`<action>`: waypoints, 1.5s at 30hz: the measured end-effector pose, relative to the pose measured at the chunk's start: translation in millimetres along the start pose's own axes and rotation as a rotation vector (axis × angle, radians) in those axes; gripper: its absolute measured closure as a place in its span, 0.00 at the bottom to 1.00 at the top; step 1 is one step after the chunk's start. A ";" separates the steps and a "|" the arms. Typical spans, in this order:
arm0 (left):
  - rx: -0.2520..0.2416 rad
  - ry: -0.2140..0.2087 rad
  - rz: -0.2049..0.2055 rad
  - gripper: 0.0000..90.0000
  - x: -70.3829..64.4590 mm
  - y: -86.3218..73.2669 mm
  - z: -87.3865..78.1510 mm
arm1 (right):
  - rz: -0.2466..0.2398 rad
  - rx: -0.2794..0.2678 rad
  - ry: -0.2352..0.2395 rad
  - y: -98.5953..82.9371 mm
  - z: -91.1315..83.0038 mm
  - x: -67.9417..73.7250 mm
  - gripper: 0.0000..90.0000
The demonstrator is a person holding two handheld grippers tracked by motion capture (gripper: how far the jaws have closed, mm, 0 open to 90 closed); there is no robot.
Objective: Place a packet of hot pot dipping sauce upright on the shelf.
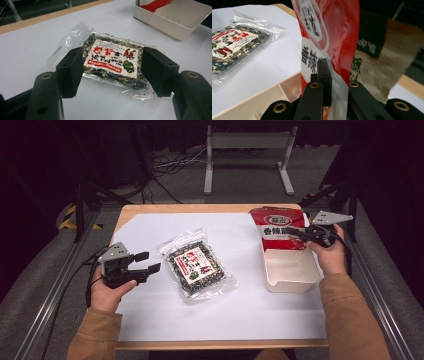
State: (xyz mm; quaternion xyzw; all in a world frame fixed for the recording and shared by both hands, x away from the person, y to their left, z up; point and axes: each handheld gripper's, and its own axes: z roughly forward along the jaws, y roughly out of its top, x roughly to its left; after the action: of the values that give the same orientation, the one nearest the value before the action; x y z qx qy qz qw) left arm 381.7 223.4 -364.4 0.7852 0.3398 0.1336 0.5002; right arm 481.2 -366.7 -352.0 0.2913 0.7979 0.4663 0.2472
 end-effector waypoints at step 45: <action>0.146 -0.073 -0.012 0.39 2.9 -4.1 20.5 | 0.182 0.077 -0.222 -12.4 -52.7 39.1 0.34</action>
State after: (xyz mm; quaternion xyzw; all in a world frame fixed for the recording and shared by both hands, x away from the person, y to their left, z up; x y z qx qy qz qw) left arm 393.5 212.2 -377.9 0.8218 0.3350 0.0769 0.4545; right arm 415.5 -376.0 -344.5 0.4214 0.7533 0.4208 0.2790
